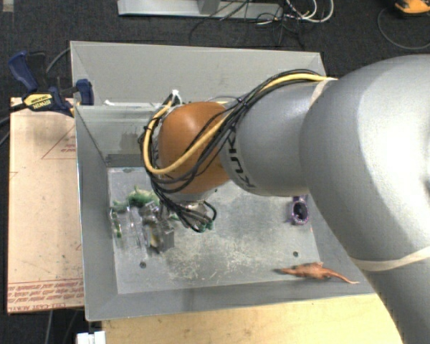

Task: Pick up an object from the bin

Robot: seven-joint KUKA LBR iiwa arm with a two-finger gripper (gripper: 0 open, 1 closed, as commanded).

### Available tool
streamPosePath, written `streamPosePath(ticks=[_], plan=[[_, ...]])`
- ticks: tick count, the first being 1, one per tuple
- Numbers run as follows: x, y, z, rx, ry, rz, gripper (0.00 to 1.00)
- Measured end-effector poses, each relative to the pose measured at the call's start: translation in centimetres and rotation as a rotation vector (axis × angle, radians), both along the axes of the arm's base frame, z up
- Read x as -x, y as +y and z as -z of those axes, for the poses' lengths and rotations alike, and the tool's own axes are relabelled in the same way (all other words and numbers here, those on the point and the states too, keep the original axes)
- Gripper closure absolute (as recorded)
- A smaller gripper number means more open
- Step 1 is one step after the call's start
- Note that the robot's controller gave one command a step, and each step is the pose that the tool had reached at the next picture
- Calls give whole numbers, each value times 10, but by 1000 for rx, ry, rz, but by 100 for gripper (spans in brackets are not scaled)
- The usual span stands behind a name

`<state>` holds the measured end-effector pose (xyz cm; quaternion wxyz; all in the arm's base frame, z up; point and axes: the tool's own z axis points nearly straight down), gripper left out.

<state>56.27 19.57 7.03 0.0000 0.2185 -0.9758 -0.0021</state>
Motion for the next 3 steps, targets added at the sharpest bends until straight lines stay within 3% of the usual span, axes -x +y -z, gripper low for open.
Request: streamPosePath(ticks=[1, 2, 3], plan=[[0, 0, 0, 0, 0, 0, 100], [-15, 9, -68, -5, -10, 18, 100], [-2, 0, -162, -1, 1, -17, 100]])
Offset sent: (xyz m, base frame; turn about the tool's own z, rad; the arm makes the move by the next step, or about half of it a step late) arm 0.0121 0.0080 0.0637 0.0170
